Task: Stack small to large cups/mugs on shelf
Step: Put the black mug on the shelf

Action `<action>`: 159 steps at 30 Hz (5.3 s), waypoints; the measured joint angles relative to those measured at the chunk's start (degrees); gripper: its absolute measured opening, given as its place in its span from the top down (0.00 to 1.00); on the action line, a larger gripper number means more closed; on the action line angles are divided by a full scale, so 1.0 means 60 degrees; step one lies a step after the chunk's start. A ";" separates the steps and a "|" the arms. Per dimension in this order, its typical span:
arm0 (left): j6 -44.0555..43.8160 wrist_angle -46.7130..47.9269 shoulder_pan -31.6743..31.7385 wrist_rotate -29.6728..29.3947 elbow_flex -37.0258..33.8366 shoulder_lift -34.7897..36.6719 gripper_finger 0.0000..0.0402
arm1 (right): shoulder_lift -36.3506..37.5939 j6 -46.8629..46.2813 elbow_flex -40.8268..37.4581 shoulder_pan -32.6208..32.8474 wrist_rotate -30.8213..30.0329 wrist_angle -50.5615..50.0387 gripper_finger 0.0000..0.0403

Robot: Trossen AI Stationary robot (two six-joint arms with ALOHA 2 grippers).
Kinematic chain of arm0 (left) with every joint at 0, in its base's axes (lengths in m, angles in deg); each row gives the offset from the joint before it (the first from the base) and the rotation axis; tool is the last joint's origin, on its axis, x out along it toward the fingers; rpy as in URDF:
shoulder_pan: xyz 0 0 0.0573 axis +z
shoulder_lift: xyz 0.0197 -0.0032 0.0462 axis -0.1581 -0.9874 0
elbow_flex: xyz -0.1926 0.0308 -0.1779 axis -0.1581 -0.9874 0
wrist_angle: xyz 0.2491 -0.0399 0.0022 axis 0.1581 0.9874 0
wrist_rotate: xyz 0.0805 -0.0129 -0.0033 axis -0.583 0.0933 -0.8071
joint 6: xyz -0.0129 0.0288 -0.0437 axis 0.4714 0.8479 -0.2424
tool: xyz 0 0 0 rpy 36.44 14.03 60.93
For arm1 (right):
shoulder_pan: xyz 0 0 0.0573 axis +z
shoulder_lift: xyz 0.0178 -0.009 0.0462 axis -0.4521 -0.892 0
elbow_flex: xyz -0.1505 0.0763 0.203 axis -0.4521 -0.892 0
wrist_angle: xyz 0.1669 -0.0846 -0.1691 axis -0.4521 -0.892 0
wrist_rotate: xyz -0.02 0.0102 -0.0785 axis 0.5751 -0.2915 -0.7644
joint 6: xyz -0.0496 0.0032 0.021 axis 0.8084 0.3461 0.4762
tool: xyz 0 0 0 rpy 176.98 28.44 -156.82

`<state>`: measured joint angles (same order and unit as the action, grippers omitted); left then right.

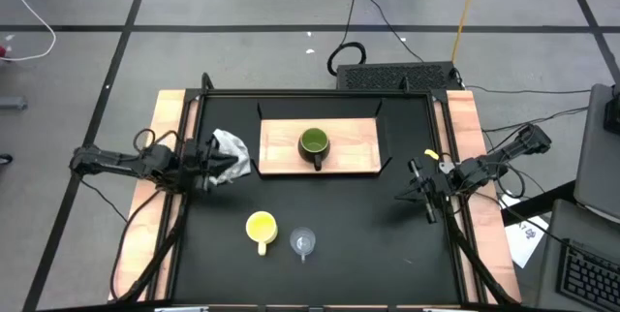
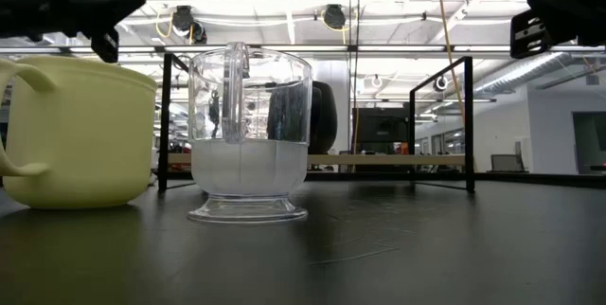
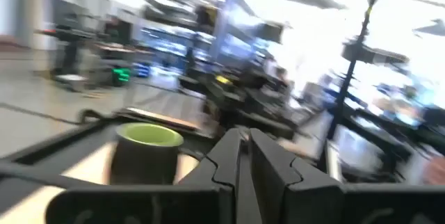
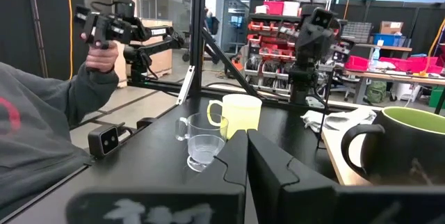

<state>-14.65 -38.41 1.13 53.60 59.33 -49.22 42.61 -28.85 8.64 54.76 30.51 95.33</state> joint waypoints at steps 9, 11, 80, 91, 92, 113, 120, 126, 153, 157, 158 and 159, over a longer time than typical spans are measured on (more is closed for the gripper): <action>0.1003 0.0198 0.0000 -0.0627 0.1096 -0.1151 0.92 | -0.0004 0.0018 -0.0004 0.0000 -0.0002 -0.0154 1.00; 0.1176 0.0419 0.0038 -0.0606 0.1606 -0.1704 0.92 | -0.0004 0.0018 -0.0004 0.0000 -0.0001 -0.0154 1.00; 0.3956 1.2320 0.5507 0.3930 1.7945 -1.6701 0.92 | -0.0002 -0.0200 -0.0007 -0.0004 -0.0004 -0.0297 1.00; 0.4368 1.2665 0.5065 0.4063 1.8251 -1.7121 0.79 | -0.0004 -0.0200 -0.0007 -0.0004 -0.0004 -0.0674 1.00; 0.4425 1.2703 0.5034 0.4104 1.8251 -1.7121 0.75 | -0.0004 -0.0200 -0.0007 -0.0004 -0.0004 -0.0701 1.00; 0.4374 1.3290 0.4838 0.2830 1.8233 -1.7689 0.32 | -0.0004 -0.0130 -0.0007 -0.0004 -0.0007 -0.0646 1.00; 0.4429 1.3124 0.4758 0.2363 1.8233 -1.7894 0.32 | 0.0000 -0.0127 -0.0007 -0.0004 -0.0011 -0.0766 1.00; 0.4405 1.3187 0.4750 0.2351 1.8233 -1.7883 0.32 | -0.0001 -0.0172 -0.0007 -0.0004 -0.0011 -0.0970 1.00; 0.5218 1.3696 0.4585 0.2170 1.8229 -1.8775 0.29 | 0.0000 -0.0229 -0.0007 -0.0004 -0.0011 -0.1085 1.00; 0.5272 1.3707 0.4594 0.2170 1.8229 -1.8775 0.29 | 0.0000 -0.0198 -0.0007 -0.0004 -0.0011 -0.1083 1.00; 0.5291 1.3705 0.4594 0.2170 1.8229 -1.8775 0.30 | 0.0000 -0.0199 -0.0007 -0.0005 -0.0011 -0.1084 1.00; 0.5291 1.3705 0.4594 0.2170 1.8229 -1.8775 0.30 | 0.0000 -0.0198 -0.0007 -0.0006 -0.0011 -0.1083 1.00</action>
<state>17.10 43.82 28.69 66.62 168.71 -161.87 42.61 -30.04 8.60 54.72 30.44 88.84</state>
